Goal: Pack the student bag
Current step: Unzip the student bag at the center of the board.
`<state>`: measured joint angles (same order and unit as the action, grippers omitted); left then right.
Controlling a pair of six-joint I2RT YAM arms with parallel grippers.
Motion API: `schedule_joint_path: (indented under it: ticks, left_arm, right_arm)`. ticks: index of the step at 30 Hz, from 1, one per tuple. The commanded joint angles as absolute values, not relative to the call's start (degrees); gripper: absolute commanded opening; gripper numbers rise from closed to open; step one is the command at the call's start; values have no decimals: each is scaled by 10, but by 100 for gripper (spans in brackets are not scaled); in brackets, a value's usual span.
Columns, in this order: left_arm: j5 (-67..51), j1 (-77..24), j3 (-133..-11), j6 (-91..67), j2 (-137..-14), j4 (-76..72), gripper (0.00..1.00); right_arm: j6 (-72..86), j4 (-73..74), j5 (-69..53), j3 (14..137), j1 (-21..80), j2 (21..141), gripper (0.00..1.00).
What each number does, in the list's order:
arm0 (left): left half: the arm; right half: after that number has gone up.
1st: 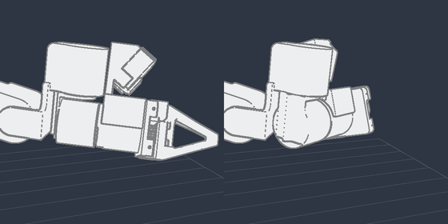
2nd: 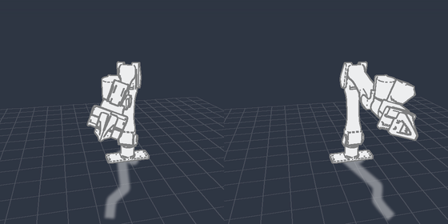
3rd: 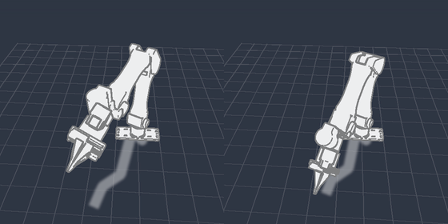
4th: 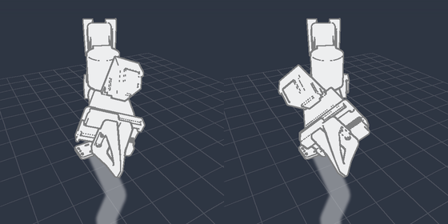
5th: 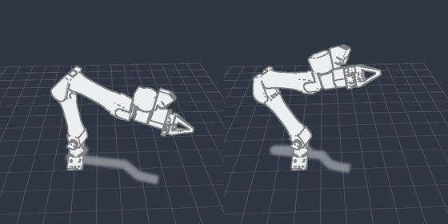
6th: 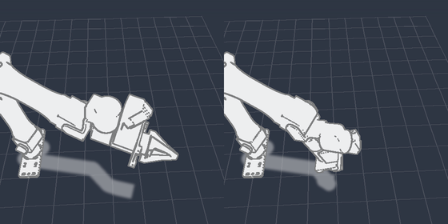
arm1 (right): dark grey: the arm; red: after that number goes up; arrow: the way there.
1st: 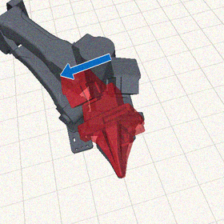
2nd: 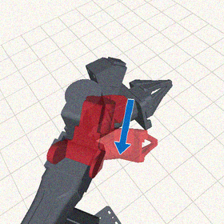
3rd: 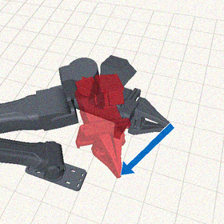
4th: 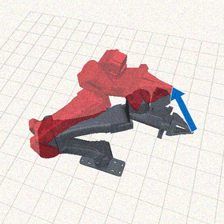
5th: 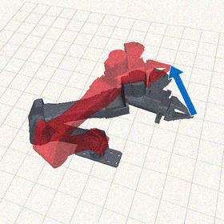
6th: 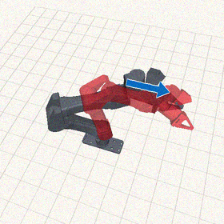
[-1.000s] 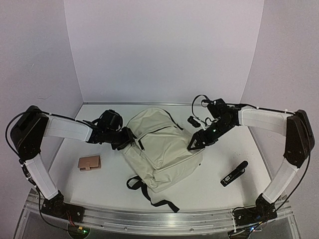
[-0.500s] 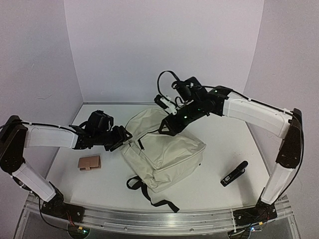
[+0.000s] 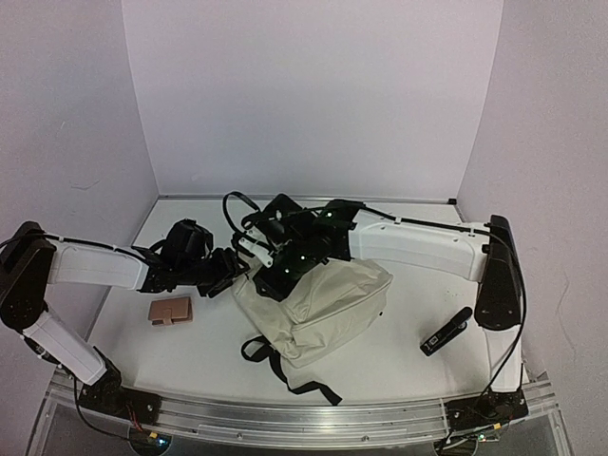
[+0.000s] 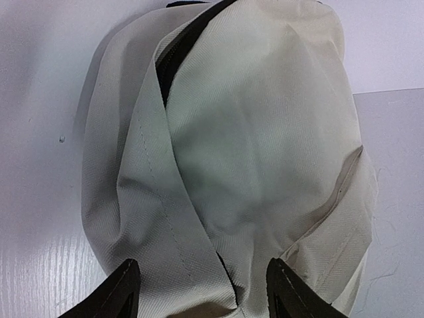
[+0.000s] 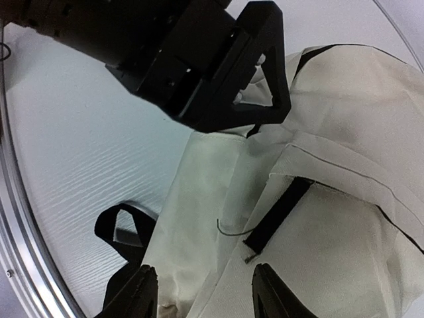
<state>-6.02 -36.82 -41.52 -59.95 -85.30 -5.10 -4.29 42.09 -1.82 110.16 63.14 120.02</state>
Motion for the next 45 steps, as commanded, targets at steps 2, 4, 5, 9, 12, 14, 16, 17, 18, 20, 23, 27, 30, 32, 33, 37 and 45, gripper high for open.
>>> schedule_joint_path:
  ticks: [2, 4, 5, 9, 12, 14, 16, 17, 18, 20, 23, 27, 30, 32, 33, 37, 45]
  left_arm:
    - [-57, -371, -418, -600, -843, -72, 65]
    - [-56, -371, -417, -600, -842, -71, 65]
    - [-55, -371, -417, -600, -841, -71, 65]
    - [-54, -371, -417, -598, -835, -65, 65]
    - [-50, -371, -417, -597, -834, -61, 66]
    - [-50, -371, -417, -597, -836, -61, 66]
    - [-50, -371, -417, -599, -839, -61, 66]
    - [-49, -371, -418, -599, -842, -61, 66]
    - [-49, -371, -418, -600, -846, -61, 65]
    - [-49, -371, -418, -600, -851, -62, 62]
    - [-43, -370, -418, -602, -860, -67, 51]
    - [-39, -366, -421, -607, -874, -64, 32]
    - [-38, -361, -421, -610, -880, -65, 19]
    - [-37, -356, -421, -610, -881, -62, 12]
    - [-38, -354, -421, -610, -882, -60, 8]
    - [-36, -343, -421, -607, -877, -48, 0]
    - [-48, -329, -421, -570, -862, -47, 0]
  right_arm:
    - [-38, 426, 51, 1153, 625, 1236, 47]
    - [-41, 426, 68, 1161, 625, 1250, 45]
    - [-43, 426, 78, 1164, 625, 1255, 44]
    - [-44, 426, 103, 1168, 625, 1266, 36]
    - [-45, 427, 109, 1163, 625, 1264, 35]
    - [-50, 430, 119, 1161, 624, 1261, 29]
    - [-55, 432, 126, 1160, 624, 1256, 21]
    - [-56, 433, 127, 1159, 624, 1252, 17]
    - [-58, 433, 128, 1158, 623, 1247, 13]
    - [-62, 434, 128, 1157, 620, 1237, 4]
    - [-65, 435, 126, 1154, 611, 1223, 0]
    - [-65, 434, 119, 1147, 599, 1203, 0]
    - [-62, 434, 106, 1138, 586, 1188, 0]
    - [-60, 434, 97, 1133, 578, 1182, 0]
    - [-60, 435, 95, 1130, 574, 1180, 0]
    - [-56, 437, 78, 1115, 553, 1170, 0]
    - [-47, 440, 10, 1072, 503, 1145, 0]
